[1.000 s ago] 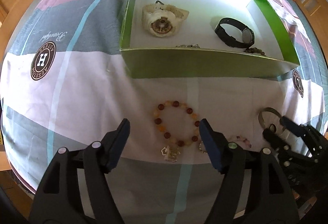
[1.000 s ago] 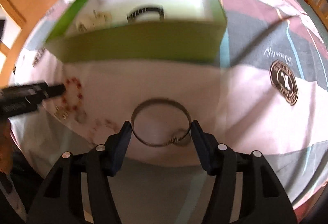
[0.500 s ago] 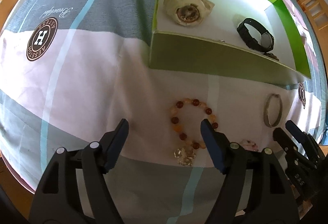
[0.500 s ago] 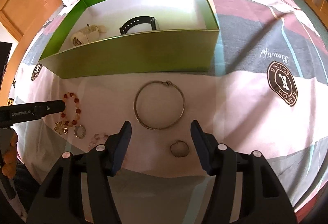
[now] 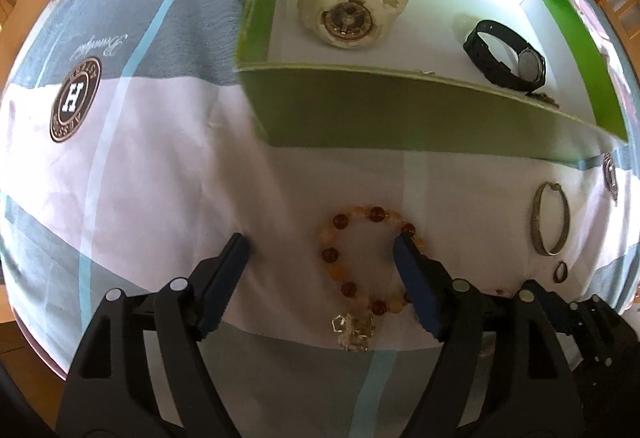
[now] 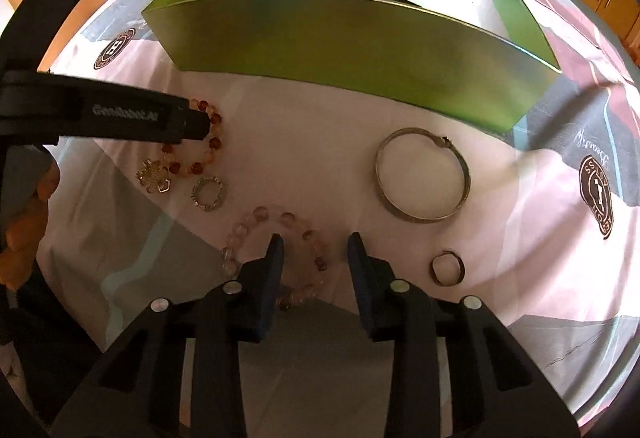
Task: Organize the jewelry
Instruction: 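Reach the left tool to the red-orange bead bracelet while the right tool reaches a small ring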
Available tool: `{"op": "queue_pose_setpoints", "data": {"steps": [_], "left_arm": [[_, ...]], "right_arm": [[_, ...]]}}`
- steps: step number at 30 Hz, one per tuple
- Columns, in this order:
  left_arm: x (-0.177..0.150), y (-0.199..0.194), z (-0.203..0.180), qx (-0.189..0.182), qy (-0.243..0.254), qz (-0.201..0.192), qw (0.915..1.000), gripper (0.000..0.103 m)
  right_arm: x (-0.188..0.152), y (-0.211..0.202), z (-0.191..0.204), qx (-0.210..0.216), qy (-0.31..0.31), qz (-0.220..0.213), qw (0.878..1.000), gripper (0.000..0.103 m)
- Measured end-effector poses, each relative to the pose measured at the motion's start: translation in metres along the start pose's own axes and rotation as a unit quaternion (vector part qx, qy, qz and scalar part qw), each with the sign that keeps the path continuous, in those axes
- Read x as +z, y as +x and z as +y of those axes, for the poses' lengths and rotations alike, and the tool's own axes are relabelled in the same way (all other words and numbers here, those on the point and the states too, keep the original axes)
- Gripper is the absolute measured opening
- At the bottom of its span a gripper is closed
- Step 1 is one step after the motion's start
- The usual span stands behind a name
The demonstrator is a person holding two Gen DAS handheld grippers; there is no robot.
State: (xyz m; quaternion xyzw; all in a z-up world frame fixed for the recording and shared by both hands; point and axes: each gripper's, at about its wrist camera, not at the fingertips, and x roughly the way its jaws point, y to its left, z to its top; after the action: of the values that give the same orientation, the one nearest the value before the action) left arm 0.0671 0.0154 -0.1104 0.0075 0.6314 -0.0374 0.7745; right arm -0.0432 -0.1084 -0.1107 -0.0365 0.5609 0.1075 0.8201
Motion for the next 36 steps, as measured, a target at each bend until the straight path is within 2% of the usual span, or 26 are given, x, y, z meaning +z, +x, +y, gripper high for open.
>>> {"op": "queue_pose_setpoints", "data": {"steps": [4, 8, 10, 12, 14, 16, 18, 19, 20, 21, 23, 24, 30, 36], "left_arm": [[-0.001, 0.001, -0.017, 0.026, 0.021, -0.014, 0.9993, 0.077], [-0.002, 0.002, -0.026, 0.031, 0.027, -0.020, 0.9990, 0.076], [-0.003, 0.002, -0.030, 0.028, 0.033, -0.024, 0.9988, 0.071], [-0.015, -0.005, -0.036, 0.020, 0.040, -0.029, 0.9986, 0.056], [-0.018, -0.009, -0.044, 0.014, 0.049, -0.032, 0.9982, 0.044], [-0.016, -0.013, -0.052, 0.012, 0.051, -0.032, 0.9981, 0.038], [-0.016, -0.015, -0.055, 0.013, 0.049, -0.031, 0.9982, 0.024], [-0.016, -0.017, -0.055, 0.011, 0.047, -0.031, 0.9983, 0.020], [-0.016, -0.018, -0.054, 0.008, 0.045, -0.031, 0.9985, 0.010], [-0.017, -0.023, -0.047, 0.006, 0.044, -0.032, 0.9985, 0.008], [-0.018, -0.024, -0.049, 0.005, 0.042, -0.033, 0.9985, 0.008], [-0.017, -0.024, -0.048, 0.006, 0.043, -0.035, 0.9984, 0.008], [-0.023, -0.049, -0.043, 0.003, 0.044, -0.068, 0.9967, 0.007], [-0.026, -0.072, -0.045, 0.001, 0.042, -0.112, 0.9928, 0.007]], "right_arm": [[0.000, 0.000, 0.004, -0.005, -0.006, -0.002, 1.000, 0.035], [0.001, 0.000, 0.002, -0.003, -0.002, -0.004, 1.000, 0.035], [0.002, 0.001, 0.001, -0.003, -0.001, -0.004, 1.000, 0.035], [0.001, 0.001, 0.002, -0.006, -0.004, -0.006, 1.000, 0.035], [0.001, 0.001, 0.003, -0.009, -0.007, -0.007, 1.000, 0.035], [0.001, 0.002, 0.003, -0.010, -0.010, -0.007, 1.000, 0.035], [0.002, 0.002, 0.003, -0.013, -0.011, -0.008, 1.000, 0.034], [0.002, 0.002, 0.003, -0.014, -0.010, -0.008, 1.000, 0.029], [0.003, 0.001, 0.003, -0.014, -0.009, -0.009, 1.000, 0.023], [0.003, 0.000, 0.002, -0.013, -0.006, -0.010, 1.000, 0.020], [0.005, 0.000, 0.001, -0.014, 0.000, -0.013, 1.000, 0.011], [0.007, 0.002, 0.001, -0.014, 0.004, -0.014, 1.000, 0.009], [0.009, -0.008, -0.002, -0.035, 0.010, -0.045, 0.998, 0.008], [0.012, -0.031, -0.003, -0.032, 0.014, -0.109, 0.993, 0.008]]}}
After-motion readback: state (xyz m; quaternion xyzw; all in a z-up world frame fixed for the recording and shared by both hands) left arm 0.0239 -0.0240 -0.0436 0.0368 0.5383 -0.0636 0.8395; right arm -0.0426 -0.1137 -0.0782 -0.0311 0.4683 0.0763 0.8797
